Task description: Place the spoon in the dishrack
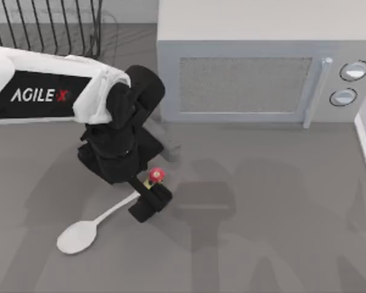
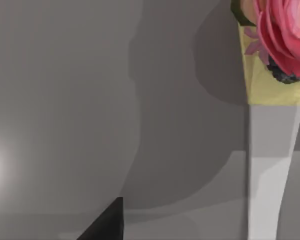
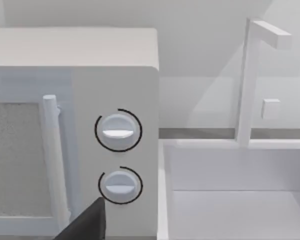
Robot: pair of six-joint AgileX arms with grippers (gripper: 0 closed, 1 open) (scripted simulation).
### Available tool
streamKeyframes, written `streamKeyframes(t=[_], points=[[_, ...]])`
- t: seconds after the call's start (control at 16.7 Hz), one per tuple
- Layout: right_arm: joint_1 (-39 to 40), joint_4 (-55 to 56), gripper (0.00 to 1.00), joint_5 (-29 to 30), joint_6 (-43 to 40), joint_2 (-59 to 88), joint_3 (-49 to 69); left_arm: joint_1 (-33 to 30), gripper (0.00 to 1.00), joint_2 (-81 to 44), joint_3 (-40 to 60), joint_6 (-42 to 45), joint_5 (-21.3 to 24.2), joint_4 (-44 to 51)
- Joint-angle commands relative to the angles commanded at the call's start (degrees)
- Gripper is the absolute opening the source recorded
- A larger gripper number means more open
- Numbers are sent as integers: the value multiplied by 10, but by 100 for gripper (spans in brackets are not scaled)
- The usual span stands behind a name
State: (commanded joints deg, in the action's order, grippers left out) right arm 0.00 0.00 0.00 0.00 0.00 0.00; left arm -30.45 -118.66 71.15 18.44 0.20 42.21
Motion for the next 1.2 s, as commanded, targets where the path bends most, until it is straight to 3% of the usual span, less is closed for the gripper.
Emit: streamKeyframes(t=[0.72,0.9,1.2], points=[[0,0,100,0,0,0,0,0,0,31,31,-2,7,39],[0,0,100,0,0,0,0,-1,0,37,104,-3,7,115],[0,0,100,0,0,0,0,-4,0,59,273,-5,7,331]])
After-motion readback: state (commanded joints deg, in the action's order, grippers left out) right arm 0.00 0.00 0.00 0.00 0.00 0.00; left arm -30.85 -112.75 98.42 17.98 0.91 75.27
